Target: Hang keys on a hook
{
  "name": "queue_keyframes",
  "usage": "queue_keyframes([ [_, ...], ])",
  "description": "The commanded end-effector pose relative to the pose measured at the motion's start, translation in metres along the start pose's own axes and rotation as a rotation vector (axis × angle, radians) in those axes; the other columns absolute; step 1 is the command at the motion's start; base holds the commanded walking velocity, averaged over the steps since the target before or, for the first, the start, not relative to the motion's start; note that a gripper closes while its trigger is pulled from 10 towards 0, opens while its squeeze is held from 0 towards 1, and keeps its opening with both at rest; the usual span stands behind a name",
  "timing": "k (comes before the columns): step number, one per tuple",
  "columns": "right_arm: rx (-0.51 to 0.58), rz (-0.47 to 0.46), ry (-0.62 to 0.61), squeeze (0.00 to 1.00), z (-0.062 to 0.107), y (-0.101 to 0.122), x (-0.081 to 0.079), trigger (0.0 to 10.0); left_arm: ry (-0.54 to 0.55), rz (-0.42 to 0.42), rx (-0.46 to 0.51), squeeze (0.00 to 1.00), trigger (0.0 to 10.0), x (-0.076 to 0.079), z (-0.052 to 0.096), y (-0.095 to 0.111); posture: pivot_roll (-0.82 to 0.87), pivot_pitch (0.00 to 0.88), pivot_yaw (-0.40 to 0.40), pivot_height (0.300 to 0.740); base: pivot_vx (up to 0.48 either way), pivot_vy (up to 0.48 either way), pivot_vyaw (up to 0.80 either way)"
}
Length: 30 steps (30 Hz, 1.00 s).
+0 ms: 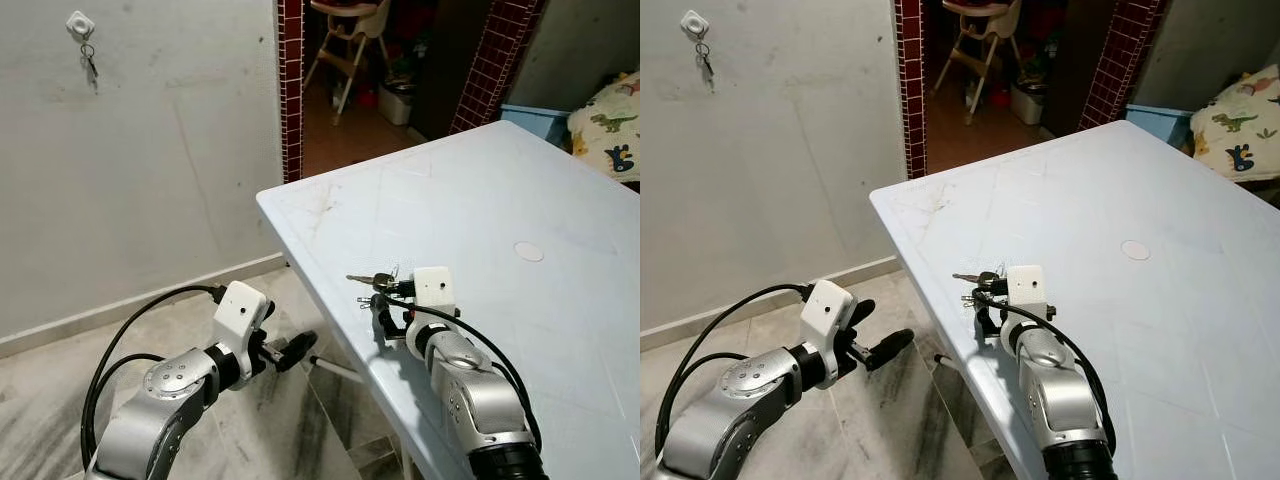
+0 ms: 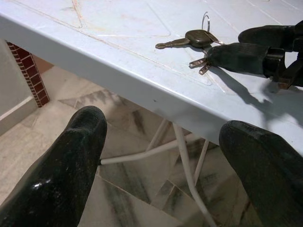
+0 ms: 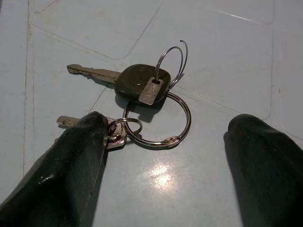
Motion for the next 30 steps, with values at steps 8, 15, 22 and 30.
queue_keyframes([
  [8, -0.067, 0.043, -0.065, 0.0, -0.001, -0.019, 0.018, 0.0, -0.01, -0.026, 0.021, 0.0, 10.0, 0.001, -0.002, 0.007, 0.12, 0.0, -0.04, 0.74, 0.0, 0.0, 0.0],
  [15, -0.058, 0.049, -0.078, 0.0, -0.001, -0.02, 0.026, 0.0, -0.007, -0.027, 0.024, 0.0, 10.0, 0.001, -0.003, 0.008, 0.12, 0.0, -0.038, 0.74, 0.0, 0.0, 0.0],
  [22, 0.012, 0.01, -0.018, 0.0, 0.002, -0.008, 0.012, 10.0, -0.014, -0.028, 0.025, 0.0, 10.0, 0.003, -0.004, 0.008, 0.12, 0.0, -0.036, 0.74, 0.0, 0.0, 0.0],
  [30, 0.165, 0.013, -0.02, 0.0, 0.012, 0.014, 0.014, 10.0, -0.016, -0.023, 0.034, 0.0, 10.0, 0.005, -0.007, 0.009, 0.11, 0.0, -0.034, 0.74, 0.0, 0.0, 0.0],
])
Point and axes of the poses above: a point about 5 cm out from each wrist's last joint towards the gripper, its own z axis pointing back from the gripper into the wrist, its own y axis along the axis of the wrist's last joint, x = y × z, the point moved 4 cm from there along -z, pointing out of the wrist towards the gripper, and after that the axes turned 3 degrees about -z, right-handed, at the moved point
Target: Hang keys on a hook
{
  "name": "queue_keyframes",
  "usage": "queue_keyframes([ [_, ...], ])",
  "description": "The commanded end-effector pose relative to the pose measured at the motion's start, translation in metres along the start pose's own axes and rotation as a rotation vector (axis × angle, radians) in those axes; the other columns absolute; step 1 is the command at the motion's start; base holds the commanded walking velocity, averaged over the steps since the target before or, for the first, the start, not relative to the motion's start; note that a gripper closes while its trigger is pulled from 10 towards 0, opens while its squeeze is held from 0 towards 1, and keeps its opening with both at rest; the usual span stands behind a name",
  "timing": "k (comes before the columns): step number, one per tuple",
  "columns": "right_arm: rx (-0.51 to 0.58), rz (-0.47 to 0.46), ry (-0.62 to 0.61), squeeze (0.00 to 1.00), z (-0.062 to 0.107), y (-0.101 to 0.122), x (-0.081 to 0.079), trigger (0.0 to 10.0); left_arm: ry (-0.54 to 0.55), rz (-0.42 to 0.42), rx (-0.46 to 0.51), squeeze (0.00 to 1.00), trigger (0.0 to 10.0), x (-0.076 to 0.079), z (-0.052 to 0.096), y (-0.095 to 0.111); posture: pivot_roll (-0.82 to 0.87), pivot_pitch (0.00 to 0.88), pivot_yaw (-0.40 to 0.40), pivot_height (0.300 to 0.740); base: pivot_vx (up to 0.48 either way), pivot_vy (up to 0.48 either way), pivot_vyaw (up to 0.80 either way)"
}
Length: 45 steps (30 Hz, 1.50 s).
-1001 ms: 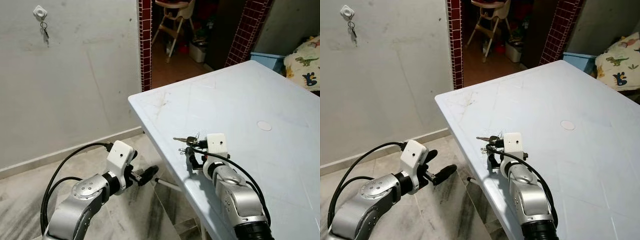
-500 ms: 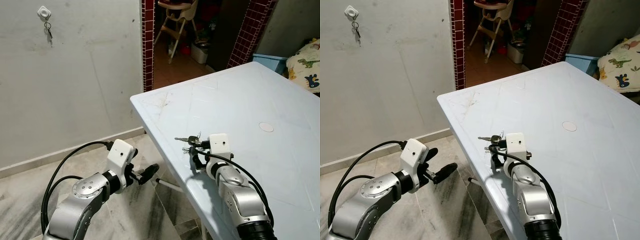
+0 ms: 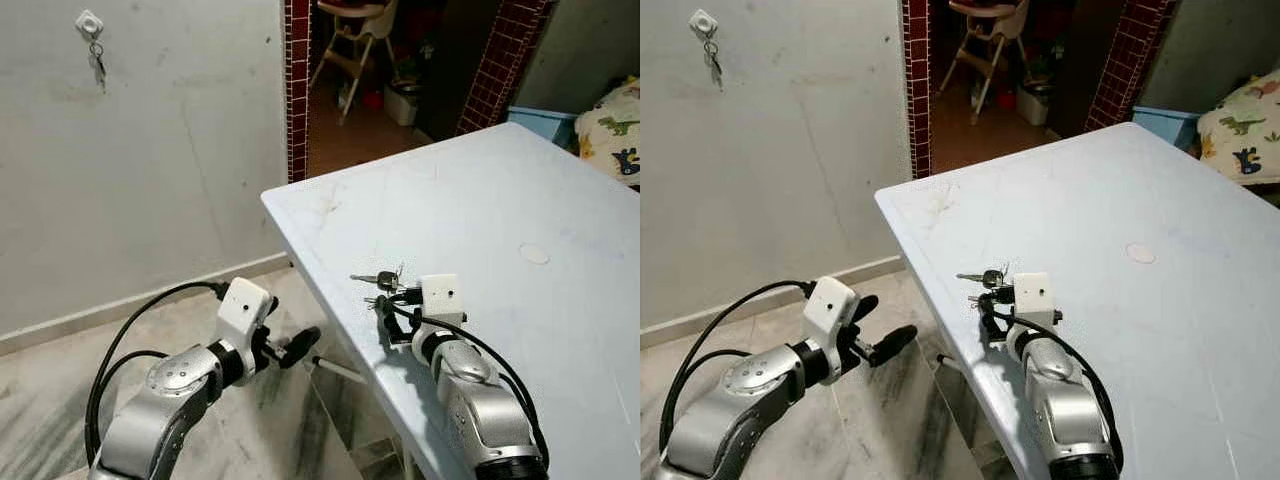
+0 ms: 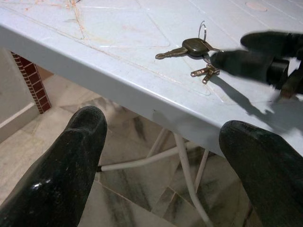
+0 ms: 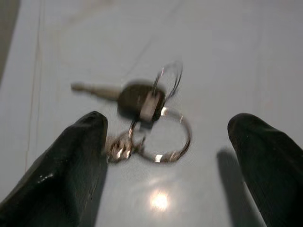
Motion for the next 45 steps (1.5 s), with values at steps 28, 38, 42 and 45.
queue_keyframes([
  [28, 0.213, 0.024, 0.058, 0.0, 0.03, 0.043, 0.017, 0.0, 0.001, -0.017, 0.075, 0.0, 10.0, 0.004, -0.011, 0.015, 0.08, 0.0, -0.02, 0.74, 0.0, 0.0, 0.0],
  [38, 0.278, -0.022, 0.024, 1.0, 0.045, 0.05, 0.011, 10.0, 0.065, -0.052, 0.128, 0.0, 10.0, -0.003, -0.012, 0.024, 0.07, 0.0, 0.003, 0.74, 0.0, 0.0, 0.0],
  [42, 0.25, 0.018, 0.063, 1.0, 0.075, 0.041, 0.006, 10.0, 0.078, -0.068, 0.144, 0.0, 10.0, -0.006, -0.007, 0.025, 0.07, 0.0, 0.015, 0.74, 0.0, 0.0, 0.0],
  [45, 0.231, 0.046, 0.068, 1.0, 0.092, 0.038, 0.015, 10.0, 0.113, -0.087, 0.137, 0.0, 10.0, -0.015, -0.001, 0.021, 0.06, 0.0, 0.019, 0.74, 0.0, 0.0, 0.0],
])
Point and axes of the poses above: a point about 5 cm out from each wrist's last joint towards the gripper, its own z axis pointing back from the gripper into the wrist, its own y axis along the axis of the wrist's last joint, x = y × z, the point moved 4 cm from there along -z, pointing out of the wrist towards the gripper, and after that the axes turned 3 degrees about -z, right-handed, at the moved point
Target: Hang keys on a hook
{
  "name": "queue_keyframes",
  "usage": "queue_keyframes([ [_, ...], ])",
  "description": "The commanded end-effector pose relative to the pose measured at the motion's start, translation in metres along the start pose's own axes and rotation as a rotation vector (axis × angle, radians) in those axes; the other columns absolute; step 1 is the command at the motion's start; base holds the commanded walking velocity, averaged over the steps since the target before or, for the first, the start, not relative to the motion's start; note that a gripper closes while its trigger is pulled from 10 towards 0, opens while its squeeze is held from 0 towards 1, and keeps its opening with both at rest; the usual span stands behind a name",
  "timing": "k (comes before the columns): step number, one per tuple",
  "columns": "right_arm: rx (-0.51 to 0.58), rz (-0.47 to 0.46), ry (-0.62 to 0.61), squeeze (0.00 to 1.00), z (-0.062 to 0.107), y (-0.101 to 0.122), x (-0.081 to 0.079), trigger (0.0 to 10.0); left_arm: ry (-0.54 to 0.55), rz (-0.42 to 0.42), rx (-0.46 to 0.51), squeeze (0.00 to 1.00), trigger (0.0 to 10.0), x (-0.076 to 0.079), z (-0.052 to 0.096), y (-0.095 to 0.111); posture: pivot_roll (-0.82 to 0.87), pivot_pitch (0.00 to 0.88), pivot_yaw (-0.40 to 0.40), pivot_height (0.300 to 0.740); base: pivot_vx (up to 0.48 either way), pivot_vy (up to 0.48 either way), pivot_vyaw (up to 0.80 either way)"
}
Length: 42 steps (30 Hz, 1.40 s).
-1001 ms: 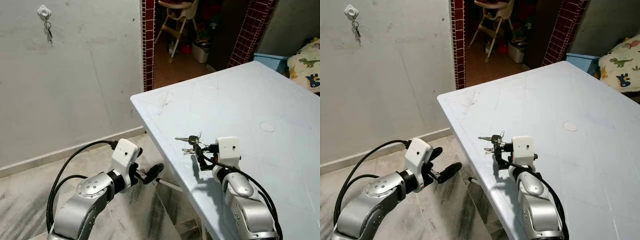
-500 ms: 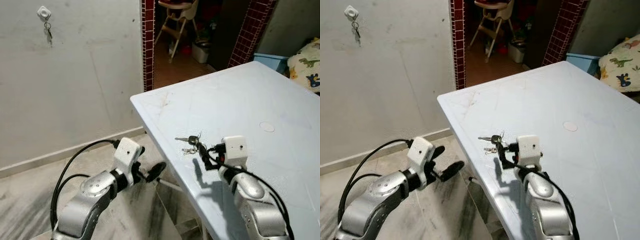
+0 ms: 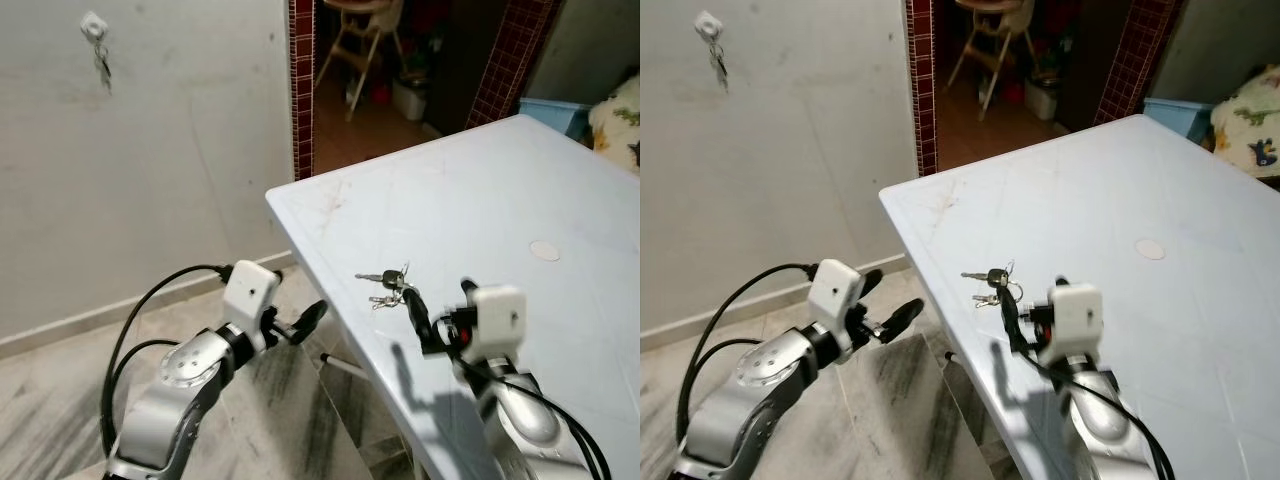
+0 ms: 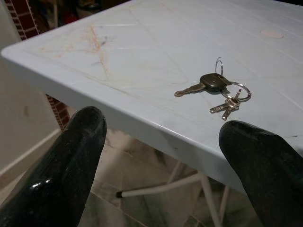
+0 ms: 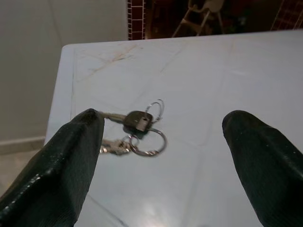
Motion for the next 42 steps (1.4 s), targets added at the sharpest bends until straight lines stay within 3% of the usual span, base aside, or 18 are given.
queue_keyframes([
  [1, 0.029, 0.004, 0.012, 1.0, 0.005, 0.011, 0.001, 10.0, 0.036, -0.025, 0.01, 0.0, 10.0, -0.007, 0.005, 0.002, 0.06, 0.0, 0.019, 0.74, 0.0, 0.0, 0.0],
  [5, 0.053, 0.018, -0.014, 1.0, 0.002, 0.018, 0.007, 10.0, 0.076, -0.037, 0.007, 0.0, 10.0, -0.014, 0.009, -0.003, 0.06, 0.0, 0.004, 0.74, 0.0, 0.0, 0.0],
  [8, 0.072, -0.006, -0.027, 1.0, -0.009, 0.021, 0.002, 10.0, 0.087, -0.037, 0.018, 0.0, 10.0, -0.013, 0.007, -0.002, 0.06, 0.0, -0.007, 0.74, 0.0, 0.0, 0.0],
  [14, 0.096, 0.047, -0.026, 1.0, -0.024, 0.026, -0.016, 10.0, 0.114, -0.029, 0.055, 0.0, 10.0, -0.013, 0.004, 0.005, 0.07, 0.0, -0.027, 0.74, 0.0, 0.0, 0.0],
  [15, 0.072, 0.06, -0.02, 0.53, -0.027, 0.019, -0.019, 10.0, 0.115, -0.03, 0.054, 0.0, 10.0, -0.013, 0.004, 0.004, 0.07, 0.0, -0.032, 0.74, 0.0, 0.0, 0.0],
  [16, 0.035, 0.021, -0.024, 0.0, -0.028, 0.011, -0.02, 7.2, 0.115, -0.029, 0.053, 0.0, 10.0, -0.013, 0.003, 0.003, 0.07, 0.0, -0.033, 0.74, 0.0, 0.0, 0.0],
  [17, 0.012, 0.02, -0.025, 0.0, -0.027, 0.005, -0.02, 0.0, 0.112, -0.027, 0.054, 0.0, 10.0, -0.012, 0.002, 0.003, 0.06, 0.0, -0.034, 0.74, 0.0, 0.0, 0.0],
  [22, -0.079, 0.045, -0.036, 0.0, -0.024, -0.016, -0.016, 0.0, 0.1, -0.024, 0.057, 0.0, 10.0, -0.008, 0.0, 0.002, 0.06, 0.0, -0.041, 0.74, 0.0, 0.0, 0.0],
  [29, -0.112, 0.016, -0.06, 0.0, -0.027, -0.024, -0.01, 0.0, 0.106, -0.015, 0.067, 0.0, 10.0, -0.006, -0.002, 0.003, 0.06, 0.0, -0.051, 0.74, 0.0, 0.0, 0.0],
  [33, -0.108, 0.003, -0.042, 0.0, -0.031, -0.024, -0.015, 0.0, 0.106, -0.012, 0.07, 0.0, 10.0, -0.005, -0.002, 0.003, 0.06, 0.0, -0.051, 0.74, 0.0, 0.0, 0.0],
  [37, -0.132, 0.005, 0.04, 0.0, -0.037, -0.027, -0.033, 0.0, 0.106, -0.008, 0.067, 0.0, 10.0, -0.005, -0.002, 0.003, 0.06, 0.0, -0.048, 0.74, 0.0, 0.0, 0.0],
  [38, -0.131, 0.015, 0.046, 0.0, -0.039, -0.027, -0.035, 3.8, 0.105, -0.007, 0.067, 0.0, 10.0, -0.005, -0.003, 0.003, 0.06, 0.0, -0.046, 0.74, 0.0, 0.0, 0.0],
  [39, -0.13, 0.028, 0.048, 0.0, -0.041, -0.026, -0.036, 10.0, 0.104, -0.007, 0.067, 0.0, 10.0, -0.004, -0.003, 0.003, 0.06, 0.0, -0.046, 0.74, 0.0, 0.0, 0.0],
  [40, -0.125, 0.028, 0.045, 0.0, -0.044, -0.025, -0.036, 10.0, 0.104, -0.007, 0.068, 0.0, 10.0, -0.004, -0.003, 0.004, 0.06, 0.0, -0.045, 0.74, 0.0, 0.0, 0.0],
  [41, -0.118, 0.031, 0.041, 1.0, -0.047, -0.024, -0.036, 10.0, 0.103, -0.007, 0.069, 0.0, 10.0, -0.004, -0.004, 0.005, 0.07, 0.0, -0.047, 0.74, 0.0, 0.0, 0.0],
  [42, -0.114, 0.029, 0.042, 1.0, -0.051, -0.023, -0.036, 10.0, 0.102, -0.007, 0.07, 0.0, 10.0, -0.004, -0.004, 0.005, 0.07, 0.0, -0.047, 0.74, 0.0, 0.0, 0.0],
])
Point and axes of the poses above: a point about 5 cm out from each wrist's last joint towards the gripper, its own z axis pointing back from the gripper into the wrist, its own y axis along the axis of the wrist's last joint, x = y × z, the point moved 4 cm from there along -z, pointing out of the wrist towards the gripper, and after that the axes turned 3 degrees about -z, right-handed, at the moved point
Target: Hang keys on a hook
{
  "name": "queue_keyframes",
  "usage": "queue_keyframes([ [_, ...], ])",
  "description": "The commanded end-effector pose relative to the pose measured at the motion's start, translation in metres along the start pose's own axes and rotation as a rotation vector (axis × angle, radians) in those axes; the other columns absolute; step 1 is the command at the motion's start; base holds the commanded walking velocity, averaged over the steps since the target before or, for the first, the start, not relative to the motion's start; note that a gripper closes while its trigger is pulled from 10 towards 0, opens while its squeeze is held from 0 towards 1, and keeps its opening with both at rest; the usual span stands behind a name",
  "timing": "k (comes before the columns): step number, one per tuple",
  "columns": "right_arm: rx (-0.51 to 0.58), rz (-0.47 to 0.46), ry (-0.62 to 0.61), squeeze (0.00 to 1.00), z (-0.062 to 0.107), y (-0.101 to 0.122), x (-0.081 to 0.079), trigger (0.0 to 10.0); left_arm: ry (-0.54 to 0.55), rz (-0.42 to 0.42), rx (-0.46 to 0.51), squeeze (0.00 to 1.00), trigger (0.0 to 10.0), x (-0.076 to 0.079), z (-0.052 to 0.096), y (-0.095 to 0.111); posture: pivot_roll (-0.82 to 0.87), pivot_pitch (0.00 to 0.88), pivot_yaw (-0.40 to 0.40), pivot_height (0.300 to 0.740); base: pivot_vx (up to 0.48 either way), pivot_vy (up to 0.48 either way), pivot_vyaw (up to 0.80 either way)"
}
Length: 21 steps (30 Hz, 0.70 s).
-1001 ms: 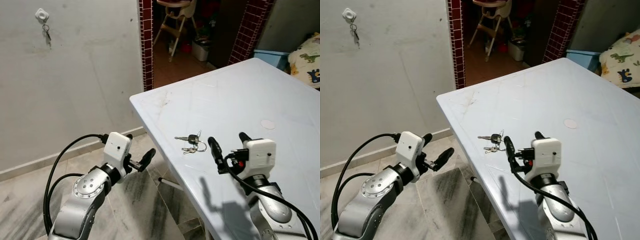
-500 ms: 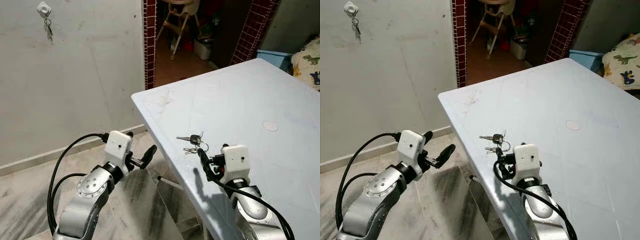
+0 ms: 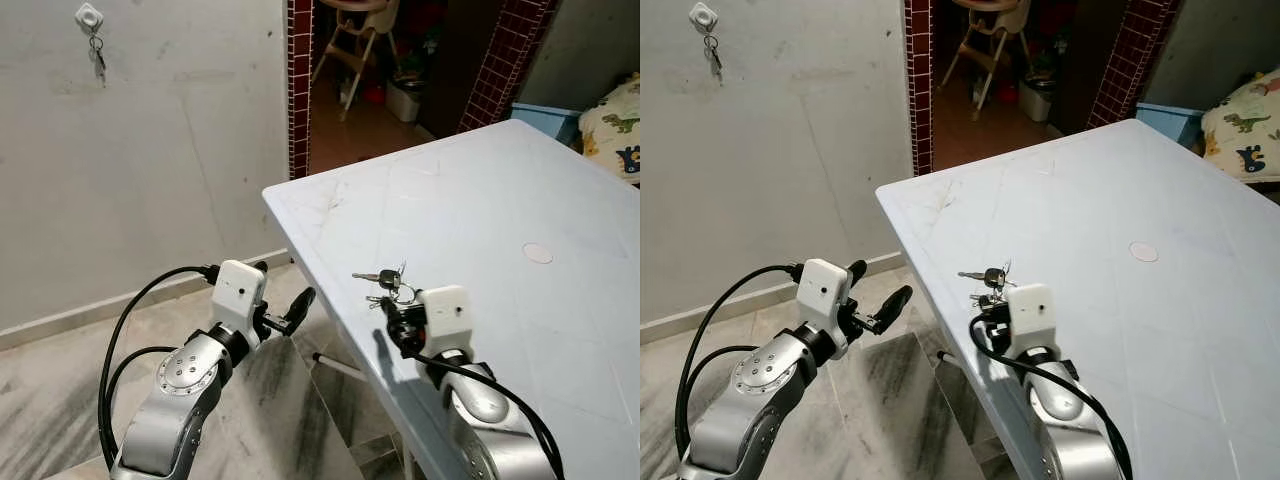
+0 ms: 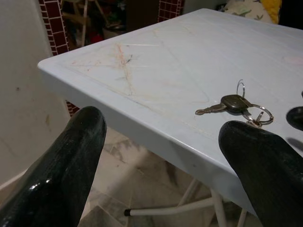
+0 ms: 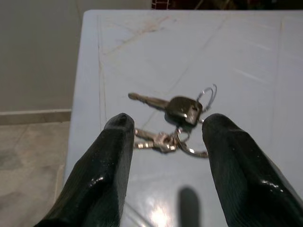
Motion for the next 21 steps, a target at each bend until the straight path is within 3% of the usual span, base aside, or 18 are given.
queue_keyframes([
  [1, 0.003, 0.022, -0.021, 1.0, -0.009, 0.002, 0.005, 10.0, -0.009, -0.011, -0.001, 0.0, 10.0, 0.003, -0.003, 0.002, 0.08, 0.0, -0.049, 0.74, 0.0, 0.0, 0.0],
  [9, -0.059, 0.04, -0.098, 1.0, -0.022, -0.006, 0.022, 10.0, 0.004, -0.014, -0.006, 0.0, 10.0, -0.001, -0.001, 0.003, 0.09, 0.0, -0.05, 0.74, 0.0, 0.0, 0.0],
  [16, -0.124, 0.032, -0.117, 1.0, -0.023, -0.017, 0.023, 10.0, 0.0, -0.009, -0.01, 0.0, 10.0, 0.001, -0.001, 0.002, 0.09, 0.0, -0.046, 0.74, 0.0, 0.0, 0.0],
  [17, -0.133, 0.014, -0.102, 0.24, -0.024, -0.02, 0.02, 10.0, -0.002, -0.008, -0.011, 0.0, 10.0, 0.001, -0.001, 0.003, 0.09, 0.0, -0.044, 0.74, 0.0, 0.0, 0.0],
  [18, -0.134, 0.003, -0.099, 0.02, -0.024, -0.021, 0.018, 10.0, -0.003, -0.007, -0.012, 0.0, 10.0, 0.001, -0.001, 0.002, 0.09, 0.0, -0.043, 0.74, 0.0, 0.0, 0.0],
  [21, -0.136, -0.011, -0.092, 0.0, -0.025, -0.022, 0.015, 10.0, -0.006, -0.005, -0.013, 0.0, 10.0, 0.002, -0.002, 0.002, 0.09, 0.0, -0.044, 0.74, 0.0, 0.0, 0.0],
])
Point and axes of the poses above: a point about 5 cm out from each wrist's last joint towards the gripper, its own z axis pointing back from the gripper into the wrist, its own y axis along the axis of the wrist's last joint, x = y × z, the point moved 4 cm from there along -z, pointing out of the wrist towards the gripper, and after that the axes turned 3 degrees about -z, right-handed, at the moved point
